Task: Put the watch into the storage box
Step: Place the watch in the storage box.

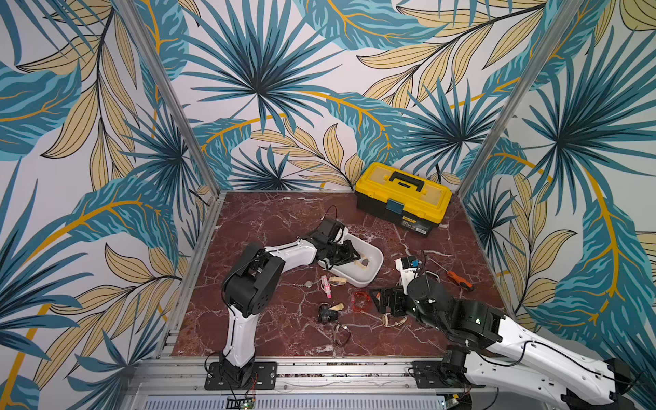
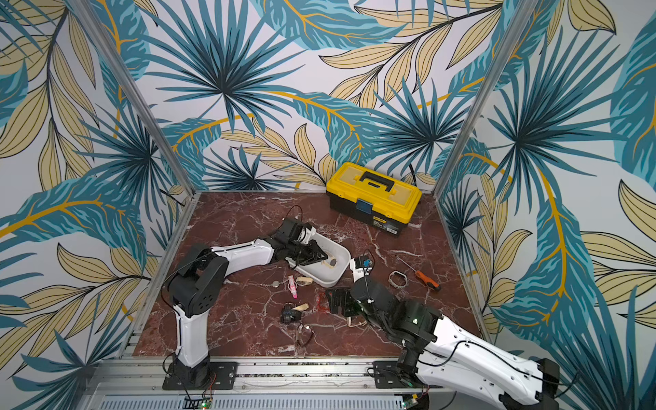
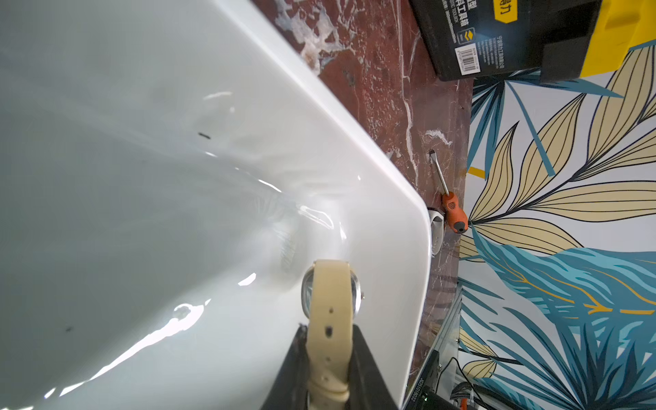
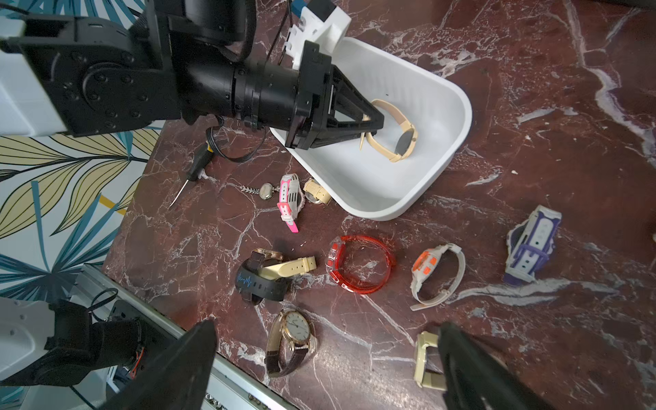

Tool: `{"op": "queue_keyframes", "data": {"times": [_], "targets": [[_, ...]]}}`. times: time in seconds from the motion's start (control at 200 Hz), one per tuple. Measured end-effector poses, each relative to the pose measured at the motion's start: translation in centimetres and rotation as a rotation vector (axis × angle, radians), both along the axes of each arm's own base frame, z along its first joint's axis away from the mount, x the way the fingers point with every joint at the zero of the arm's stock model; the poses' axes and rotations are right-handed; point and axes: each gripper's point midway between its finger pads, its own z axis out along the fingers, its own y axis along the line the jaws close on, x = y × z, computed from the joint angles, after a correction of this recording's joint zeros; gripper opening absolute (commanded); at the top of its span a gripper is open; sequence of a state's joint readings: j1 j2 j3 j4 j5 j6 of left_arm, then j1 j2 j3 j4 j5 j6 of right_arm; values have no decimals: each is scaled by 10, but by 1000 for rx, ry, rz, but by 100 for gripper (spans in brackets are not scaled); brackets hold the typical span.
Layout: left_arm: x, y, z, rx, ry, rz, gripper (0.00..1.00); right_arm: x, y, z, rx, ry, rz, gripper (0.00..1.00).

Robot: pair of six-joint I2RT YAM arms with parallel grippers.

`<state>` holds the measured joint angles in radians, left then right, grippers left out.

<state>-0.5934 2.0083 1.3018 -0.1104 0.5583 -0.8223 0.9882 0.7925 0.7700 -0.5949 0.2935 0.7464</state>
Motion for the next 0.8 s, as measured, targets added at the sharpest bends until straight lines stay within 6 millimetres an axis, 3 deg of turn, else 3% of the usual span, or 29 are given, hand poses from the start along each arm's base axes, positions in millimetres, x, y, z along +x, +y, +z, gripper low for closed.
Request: {"op": "queue_keyframes", "data": {"times": [0.185,0.451,0.801], "targets": [[1,-3,-3,24,8,-9,28,6,8,6,3,10,3,100],[0,3,-14,72,23,-4,29,9,14,12,11,8,15,100],[1,17,-11,118,18,19,54,7,11,20,34,-10,11,100]]}}
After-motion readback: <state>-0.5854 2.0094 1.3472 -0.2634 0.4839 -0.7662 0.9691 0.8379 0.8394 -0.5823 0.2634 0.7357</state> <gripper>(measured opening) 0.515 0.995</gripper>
